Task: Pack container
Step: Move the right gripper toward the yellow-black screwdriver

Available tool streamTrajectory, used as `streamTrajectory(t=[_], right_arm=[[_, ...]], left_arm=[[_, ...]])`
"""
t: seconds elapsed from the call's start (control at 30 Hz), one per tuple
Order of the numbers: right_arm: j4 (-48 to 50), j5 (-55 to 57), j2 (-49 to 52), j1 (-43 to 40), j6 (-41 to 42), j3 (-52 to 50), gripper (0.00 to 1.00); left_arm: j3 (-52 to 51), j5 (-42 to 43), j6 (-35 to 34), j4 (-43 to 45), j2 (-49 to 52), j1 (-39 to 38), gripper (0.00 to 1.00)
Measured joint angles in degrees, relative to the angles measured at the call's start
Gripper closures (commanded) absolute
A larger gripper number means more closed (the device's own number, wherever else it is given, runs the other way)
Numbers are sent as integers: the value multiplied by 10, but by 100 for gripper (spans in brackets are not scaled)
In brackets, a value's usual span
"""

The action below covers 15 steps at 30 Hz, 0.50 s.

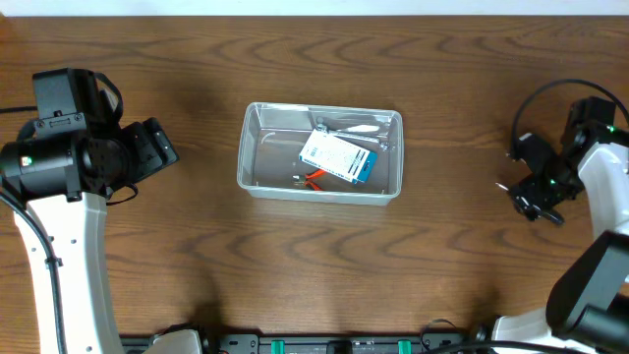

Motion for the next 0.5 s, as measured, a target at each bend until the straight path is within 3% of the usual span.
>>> streamTrajectory(t=[0.5], right_arm=[[54, 17, 91, -64, -35, 0, 3]], left_arm=[[0, 0, 0, 1, 0, 0, 12]])
